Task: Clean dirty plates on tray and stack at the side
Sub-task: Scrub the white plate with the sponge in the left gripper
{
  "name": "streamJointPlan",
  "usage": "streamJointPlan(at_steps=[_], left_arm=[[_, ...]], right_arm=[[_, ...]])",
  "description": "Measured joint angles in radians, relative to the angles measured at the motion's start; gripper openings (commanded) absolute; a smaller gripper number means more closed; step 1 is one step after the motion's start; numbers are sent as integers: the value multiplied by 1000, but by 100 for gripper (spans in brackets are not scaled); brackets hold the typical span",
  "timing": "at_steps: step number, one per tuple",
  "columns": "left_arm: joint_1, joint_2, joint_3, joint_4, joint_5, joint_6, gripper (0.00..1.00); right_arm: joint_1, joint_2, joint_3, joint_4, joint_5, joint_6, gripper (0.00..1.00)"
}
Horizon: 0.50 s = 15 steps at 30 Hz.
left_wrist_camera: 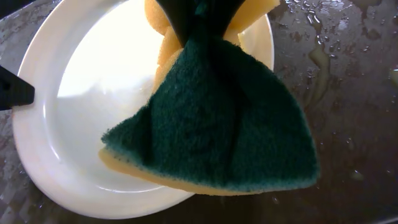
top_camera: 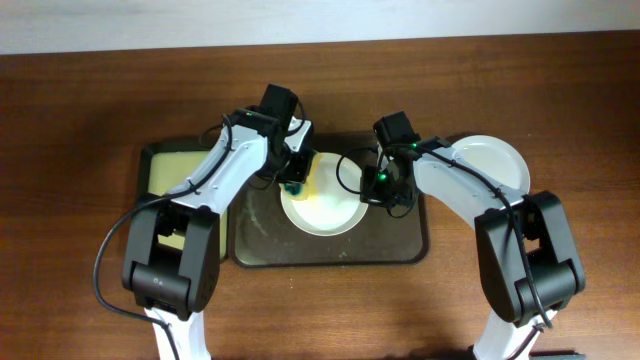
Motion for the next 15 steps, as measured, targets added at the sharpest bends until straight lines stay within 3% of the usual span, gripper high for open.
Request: streamJointPlan(at_steps=[15], left_arm=[[-11,79,-37,63,22,-116,0]], right_arm=[[0,0,0,2,0,0,4]])
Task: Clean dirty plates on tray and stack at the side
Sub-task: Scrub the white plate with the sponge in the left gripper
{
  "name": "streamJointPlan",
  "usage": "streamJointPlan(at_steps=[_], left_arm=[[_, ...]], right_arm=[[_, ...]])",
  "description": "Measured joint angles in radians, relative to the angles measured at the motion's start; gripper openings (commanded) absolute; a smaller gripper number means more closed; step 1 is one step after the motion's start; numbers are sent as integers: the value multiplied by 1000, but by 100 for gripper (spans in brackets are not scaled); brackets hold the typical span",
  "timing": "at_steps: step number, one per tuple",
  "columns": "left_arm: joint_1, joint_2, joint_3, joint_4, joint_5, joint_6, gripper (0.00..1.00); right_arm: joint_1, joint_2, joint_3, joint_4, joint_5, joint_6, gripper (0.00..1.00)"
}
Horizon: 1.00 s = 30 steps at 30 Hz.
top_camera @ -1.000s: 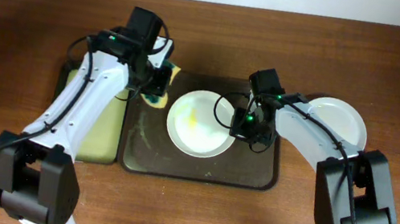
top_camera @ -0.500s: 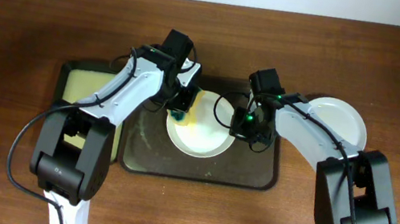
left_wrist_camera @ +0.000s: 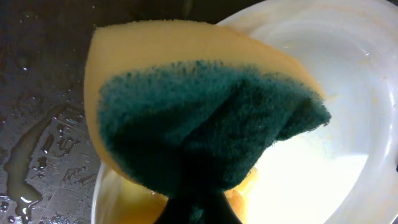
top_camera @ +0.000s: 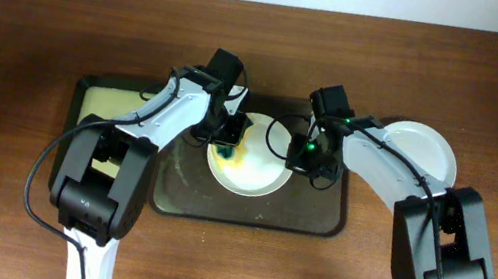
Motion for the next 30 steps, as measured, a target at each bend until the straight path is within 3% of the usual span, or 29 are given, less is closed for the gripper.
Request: streamJointPlan(at_steps=[13,16,18,23,26,28,30], left_arm=[[-108,1,8,3,-106,-71,0],[-129,9,8,11,30,-50,0],[-134,31,5,13,220,4,0],[-61,36,16,-19,400,53,0],[126,-140,17,-102,333,58,0],[296,-348,37,-205,140,61,0],[366,-429,40,-294,-23,61,0]], right_arm=[[-2,0,0,-7,32,0,4],[-3,0,0,-10,39,0,5],[-3,0,-1,-10,39,-1,4],[-3,0,-1,-4,34,-1,4],[-3,0,-1,-3,28,-3,4],[-2,0,-1,-2,25,-2,4],[-1,0,-2,-2,16,-3,4]])
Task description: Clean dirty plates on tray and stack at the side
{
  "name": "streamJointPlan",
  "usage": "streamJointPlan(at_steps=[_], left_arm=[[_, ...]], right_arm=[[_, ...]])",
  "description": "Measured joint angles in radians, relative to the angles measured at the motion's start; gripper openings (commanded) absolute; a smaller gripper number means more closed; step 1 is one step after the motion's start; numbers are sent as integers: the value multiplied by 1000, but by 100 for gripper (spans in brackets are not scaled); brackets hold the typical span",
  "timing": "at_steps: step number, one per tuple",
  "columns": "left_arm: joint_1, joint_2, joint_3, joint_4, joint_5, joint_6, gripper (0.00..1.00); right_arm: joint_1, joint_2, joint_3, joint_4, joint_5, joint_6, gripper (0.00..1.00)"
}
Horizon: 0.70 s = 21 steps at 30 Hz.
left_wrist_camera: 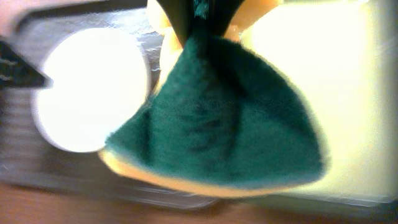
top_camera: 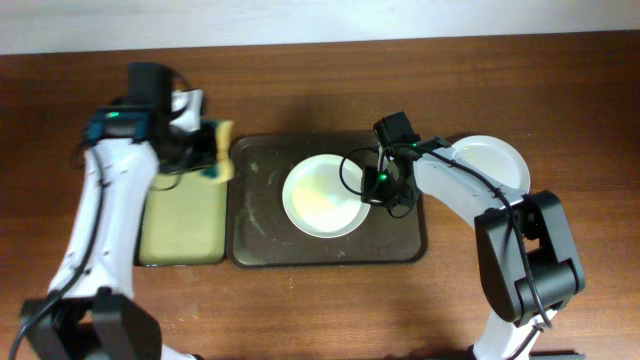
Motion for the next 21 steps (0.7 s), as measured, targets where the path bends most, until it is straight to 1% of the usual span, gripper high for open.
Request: streamJointPlan(at_steps=[1,2,3,5,7,9,10,11,12,13,14,15,16,20,21], left_arm=[[59,-21,0,-58,-121,-16,0],[90,-21,-13,-60,-185,-32,0],[99,-22,-41,-34,-211,-40,0],[102,-22,-161,107,-244,-50,0],[101,-16,-328,254,-261,-52,5],[101,-13,-425,348,-267,-47,17],[101,-12,-445,371,-268,-48,29],[101,-12,-462,397,-270,-46,56],[101,-12,-468,399,-271,-43,71],[101,-12,-468,401,-271,-41,82],[101,-12,-468,400,-271,-42,95],[101,-12,-468,400,-271,-41,100],[101,-12,-468,400,-271,-42,100],[101,-12,-468,399,-271,-41,100],[101,-12,-468,399,-271,-41,100]], right_arm=[[0,0,0,0,-2,0,4],[1,0,0,1,-5,0,4],[1,0,0,0,-8,0,4],[2,0,0,2,-12,0,4],[2,0,0,3,-12,0,4],[3,0,0,3,-12,0,7],[3,0,0,3,-12,0,11],[3,0,0,3,-12,2,21],[3,0,0,3,-12,0,29],[3,0,0,3,-13,1,29],[3,0,-5,4,-13,0,29],[4,0,-11,5,-12,0,24],[4,0,-26,16,-13,0,4],[5,0,-37,31,-16,3,4],[4,0,-24,7,-16,1,4]])
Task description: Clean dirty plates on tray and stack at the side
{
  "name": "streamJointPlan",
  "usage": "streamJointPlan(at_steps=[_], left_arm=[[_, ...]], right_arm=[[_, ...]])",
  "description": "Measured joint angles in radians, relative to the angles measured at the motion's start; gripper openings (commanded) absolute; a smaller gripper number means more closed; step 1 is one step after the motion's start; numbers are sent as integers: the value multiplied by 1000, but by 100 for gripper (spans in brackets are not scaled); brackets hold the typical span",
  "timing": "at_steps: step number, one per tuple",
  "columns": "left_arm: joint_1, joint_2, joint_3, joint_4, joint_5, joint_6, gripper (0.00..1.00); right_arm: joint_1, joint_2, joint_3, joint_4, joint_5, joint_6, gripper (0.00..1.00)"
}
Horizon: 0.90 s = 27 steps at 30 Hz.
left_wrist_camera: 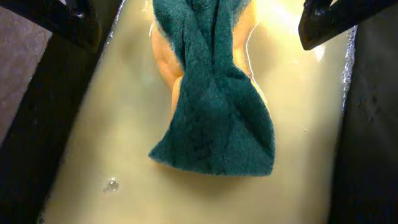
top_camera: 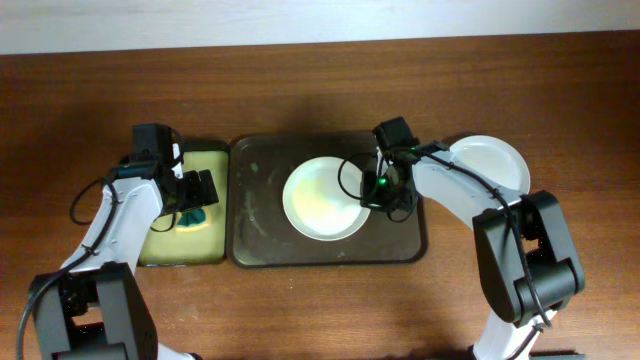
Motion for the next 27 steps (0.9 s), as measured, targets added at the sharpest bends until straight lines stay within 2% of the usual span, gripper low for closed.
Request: streamJointPlan(at_steps=[3,4,8,15,20,22,25,27], left_arm=[[0,0,-1,0,0,0,100],[0,0,-1,-1,0,0,100],[0,0,-1,0,0,0,100],[0,0,-1,3,0,0,100],[8,-8,0,3,16,0,99],[58,-99,14,-19,24,0,99],[141,-371,60,-49,23,0,99],[155,-567,69,-83,24,0,99]], right_arm=[[-3,0,144,-137,2,-34,4],[-3,4,241,-241,9,-48,4],[19,2,509,-391,87,-66,4],[163,2,535,-318,151,-58,4],[195,2,535,-277,151,-15,4],[198,4,535,-217,151,-1,4],[236,39,536,-96,155,4,4],[313,87,536,0,172,24,4]])
